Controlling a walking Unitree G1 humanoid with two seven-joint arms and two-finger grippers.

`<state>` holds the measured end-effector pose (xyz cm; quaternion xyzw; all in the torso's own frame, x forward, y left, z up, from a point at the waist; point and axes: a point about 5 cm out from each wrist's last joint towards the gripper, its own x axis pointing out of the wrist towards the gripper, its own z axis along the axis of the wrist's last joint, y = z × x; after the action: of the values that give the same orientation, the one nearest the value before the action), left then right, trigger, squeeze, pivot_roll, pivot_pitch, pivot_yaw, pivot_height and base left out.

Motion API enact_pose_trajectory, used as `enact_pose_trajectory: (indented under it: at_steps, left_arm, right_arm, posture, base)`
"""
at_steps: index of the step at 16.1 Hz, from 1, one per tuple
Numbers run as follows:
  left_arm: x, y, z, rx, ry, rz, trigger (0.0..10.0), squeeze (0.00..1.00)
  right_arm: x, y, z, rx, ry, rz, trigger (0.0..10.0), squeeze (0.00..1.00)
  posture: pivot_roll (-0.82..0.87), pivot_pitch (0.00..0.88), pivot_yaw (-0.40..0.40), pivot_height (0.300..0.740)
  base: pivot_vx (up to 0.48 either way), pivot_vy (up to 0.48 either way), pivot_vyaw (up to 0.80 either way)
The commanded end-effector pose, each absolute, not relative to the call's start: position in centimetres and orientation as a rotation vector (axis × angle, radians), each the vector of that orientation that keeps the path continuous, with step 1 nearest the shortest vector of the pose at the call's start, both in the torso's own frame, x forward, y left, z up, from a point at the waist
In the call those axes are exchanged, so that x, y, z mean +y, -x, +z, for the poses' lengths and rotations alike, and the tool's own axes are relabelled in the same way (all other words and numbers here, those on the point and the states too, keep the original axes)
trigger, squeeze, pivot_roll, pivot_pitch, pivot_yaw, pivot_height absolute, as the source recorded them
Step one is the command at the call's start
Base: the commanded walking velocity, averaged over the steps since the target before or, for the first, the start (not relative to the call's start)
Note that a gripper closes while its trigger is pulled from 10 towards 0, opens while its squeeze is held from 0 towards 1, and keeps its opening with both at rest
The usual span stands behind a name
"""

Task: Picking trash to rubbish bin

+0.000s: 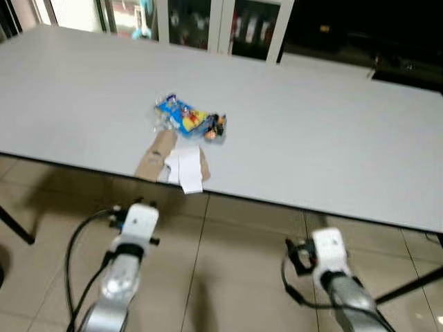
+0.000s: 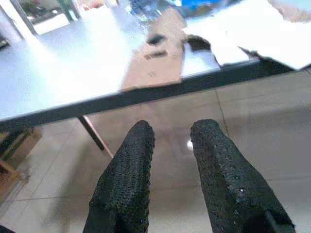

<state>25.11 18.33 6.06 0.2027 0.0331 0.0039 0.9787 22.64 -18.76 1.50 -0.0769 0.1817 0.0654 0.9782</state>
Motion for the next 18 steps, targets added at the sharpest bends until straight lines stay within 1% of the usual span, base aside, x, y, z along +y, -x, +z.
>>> enact_pose_trajectory:
  at_steps: [1,4,6,9,12,13,15,17,18]
  left_arm:
    - [17.9,-25.2,7.4,0.030,-0.421,-0.010,10.0,0.00]
    - [17.6,-25.8,9.8,-0.028,-0.439,-0.004,10.0,0.00]
    - [16.9,-26.4,11.3,-0.066,-0.444,-0.020,10.0,0.00]
    - [16.3,-27.3,11.9,-0.083,-0.386,-0.014,10.0,0.00]
    - [15.3,-30.1,13.2,-0.109,-0.335,-0.023,10.0,0.00]
    - [15.1,-30.5,13.5,-0.113,-0.321,-0.028,10.0,0.00]
    - [13.7,-32.9,14.7,-0.132,-0.318,-0.048,10.0,0.00]
    - [12.7,-33.9,15.1,-0.127,-0.295,-0.066,10.0,0.00]
    - [11.6,-34.3,15.5,-0.153,-0.288,-0.101,10.0,0.00]
  right_arm:
    - [-19.2,-23.2,3.5,0.301,0.153,0.116,10.0,0.00]
    - [-18.4,-24.3,6.4,0.209,0.125,0.121,10.0,0.00]
    - [-17.6,-25.0,7.9,0.174,0.117,0.145,10.0,0.00]
    - [-16.5,-26.4,9.4,0.115,0.089,0.150,10.0,0.00]
    - [-15.1,-29.3,11.1,0.071,0.039,0.144,10.0,0.00]
    - [-14.8,-29.8,11.3,0.063,0.037,0.148,10.0,0.00]
    - [-13.0,-32.1,12.7,0.023,0.046,0.176,10.0,0.00]
    - [-12.4,-33.2,13.3,0.023,0.047,0.169,10.0,0.00]
    - [-12.1,-33.7,13.6,0.017,0.039,0.168,10.0,0.00]
  posture:
    - [-0.05,0.029,-0.113,0.740]
    - [-0.04,0.020,-0.109,0.740]
    - [-0.04,0.014,-0.108,0.740]
    - [-0.04,0.014,-0.111,0.740]
    - [-0.03,0.030,-0.119,0.740]
    - [-0.03,0.030,-0.119,0.740]
    - [-0.03,0.027,-0.115,0.740]
    - [-0.04,0.025,-0.118,0.740]
    - [-0.04,0.030,-0.126,0.740]
  base:
    - [0.000,0.000,0.00]
    - [0.000,0.000,0.00]
    - [0.000,0.000,0.00]
    - [0.000,0.000,0.00]
    - [0.000,0.000,0.00]
    - [0.000,0.000,0.00]
    - [0.000,0.000,0.00]
    - [0.000,0.000,0.00]
    - [0.000,0.000,0.00]
